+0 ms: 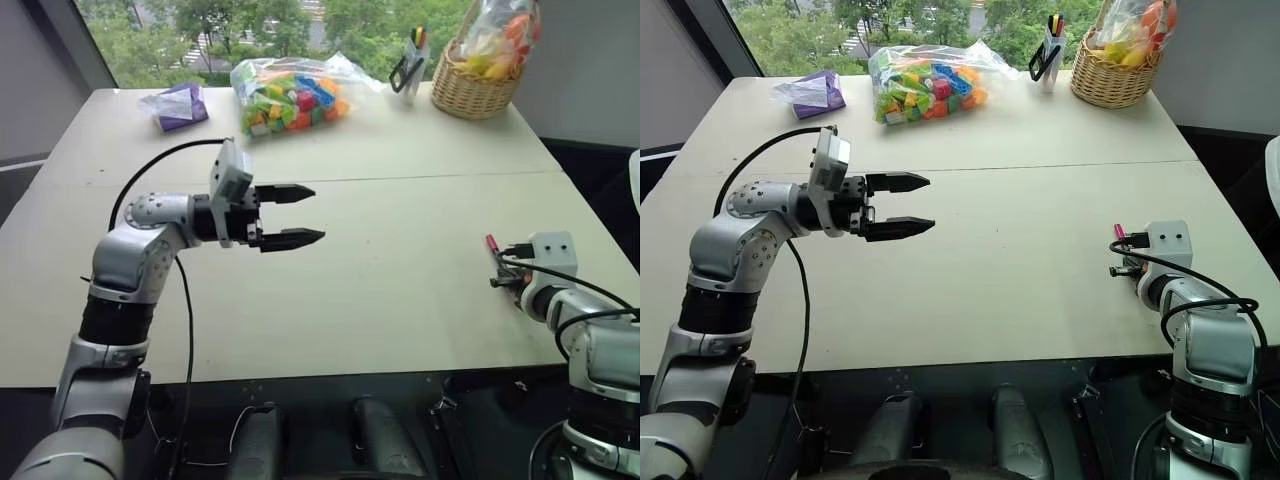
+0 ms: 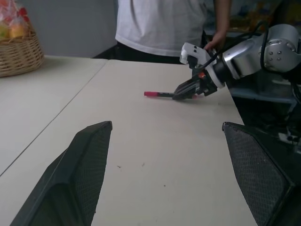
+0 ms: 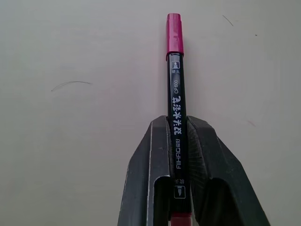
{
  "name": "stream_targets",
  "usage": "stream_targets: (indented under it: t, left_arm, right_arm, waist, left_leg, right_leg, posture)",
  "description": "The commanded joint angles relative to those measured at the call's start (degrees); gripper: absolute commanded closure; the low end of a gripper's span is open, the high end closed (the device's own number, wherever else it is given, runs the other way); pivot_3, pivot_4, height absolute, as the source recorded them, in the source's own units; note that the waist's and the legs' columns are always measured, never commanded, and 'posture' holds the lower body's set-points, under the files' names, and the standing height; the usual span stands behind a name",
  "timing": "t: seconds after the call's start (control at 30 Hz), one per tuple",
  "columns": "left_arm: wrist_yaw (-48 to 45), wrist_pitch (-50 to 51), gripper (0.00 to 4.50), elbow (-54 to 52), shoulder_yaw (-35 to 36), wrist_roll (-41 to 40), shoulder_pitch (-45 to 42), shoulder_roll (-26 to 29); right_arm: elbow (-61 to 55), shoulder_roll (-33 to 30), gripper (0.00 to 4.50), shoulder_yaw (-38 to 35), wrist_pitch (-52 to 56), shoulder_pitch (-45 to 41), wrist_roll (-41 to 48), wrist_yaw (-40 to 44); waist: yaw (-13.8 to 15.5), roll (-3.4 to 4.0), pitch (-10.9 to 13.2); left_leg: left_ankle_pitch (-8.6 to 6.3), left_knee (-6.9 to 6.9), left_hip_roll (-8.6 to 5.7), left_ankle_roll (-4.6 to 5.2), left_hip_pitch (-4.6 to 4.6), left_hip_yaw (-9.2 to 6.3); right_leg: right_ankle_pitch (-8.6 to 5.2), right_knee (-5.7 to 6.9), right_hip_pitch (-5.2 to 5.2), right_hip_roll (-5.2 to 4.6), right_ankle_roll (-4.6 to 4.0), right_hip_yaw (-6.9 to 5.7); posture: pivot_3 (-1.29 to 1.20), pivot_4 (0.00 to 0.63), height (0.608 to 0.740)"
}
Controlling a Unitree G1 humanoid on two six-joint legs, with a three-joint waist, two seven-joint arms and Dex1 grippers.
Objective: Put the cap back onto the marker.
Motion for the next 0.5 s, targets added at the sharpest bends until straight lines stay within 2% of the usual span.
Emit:
stream_targets:
  t: [0.03,0.07,0.1,0.17,0.2,0.33,0.5]
  left_arm:
    - [-0.2,-0.29,0.52,-2.07,0.22,-0.53,-0.06,0.75]
    - [-0.21,-0.27,0.52,-2.15,0.16,-0.53,-0.02,0.78]
    - [-0.26,-0.25,0.52,-2.2,0.09,-0.53,0.02,0.83]
    - [-0.51,-0.22,0.52,-2.22,-0.1,-0.46,0.09,1.06]
    - [-0.66,-0.24,0.52,-2.24,-0.2,-0.42,0.18,1.17]
    - [-1.34,-0.27,0.52,-2.25,-0.6,-0.41,0.55,1.36]
    - [-2.21,-0.95,0.52,-1.65,-1.22,-0.06,1.14,1.25]
  right_arm:
    - [-0.66,-1.21,2.19,-0.57,-0.88,0.01,0.73,-0.55]
    - [-0.67,-1.3,1.75,-0.59,-0.87,0.06,0.84,-0.58]
    - [-0.79,-1.42,1.09,-0.59,-0.81,0.13,0.92,-0.56]
    - [-1.26,-1.91,0.21,-0.74,-0.44,0.3,1.18,-0.39]
    - [-1.66,-2.4,0.09,-0.8,-0.29,0.43,1.44,-0.14]
    - [-5.85,-5.57,0.09,-1.53,2.7,0.49,3.26,1.2]
    - [-15.13,-9.85,0.09,-4.3,10.81,1.22,6.16,2.92]
  waist:
    - [0.0,0.0,0.0]
    - [0.0,0.0,0.0]
    - [0.0,0.0,0.0]
    - [0.0,0.0,0.0]
    - [0.0,0.0,0.0]
    - [0.01,0.01,0.01]
    - [0.07,0.01,0.01]
  left_leg:
    - [0.0,0.0,0.0,0.0,0.0,0.0]
    - [0.0,0.0,0.0,0.0,0.0,0.0]
    - [0.0,0.0,0.0,0.0,0.0,0.0]
    - [0.0,0.0,0.0,0.0,0.0,0.0]
    - [0.0,0.0,0.0,0.0,0.0,0.0]
    - [0.0,0.0,0.0,0.0,0.0,0.0]
    - [0.0,0.0,0.0,0.0,-0.02,-0.02]
  right_leg:
    - [0.0,0.0,0.0,0.0,0.0,0.0]
    - [0.0,0.0,0.0,0.0,0.0,0.0]
    - [0.0,0.0,0.0,0.0,0.0,0.0]
    - [0.0,0.0,0.0,0.0,0.0,0.0]
    - [0.0,0.0,0.0,0.0,0.0,0.0]
    - [0.0,-0.01,0.0,0.0,0.0,0.0]
    - [-0.01,-0.02,0.0,0.01,0.0,-0.01]
  posture:
    - [0.0,0.15,0.74]
    - [0.0,0.15,0.74]
    - [0.0,0.15,0.74]
    - [0.0,0.15,0.74]
    - [0.0,0.15,0.74]
    - [0.0,0.15,0.74]
    - [0.0,0.15,0.74]
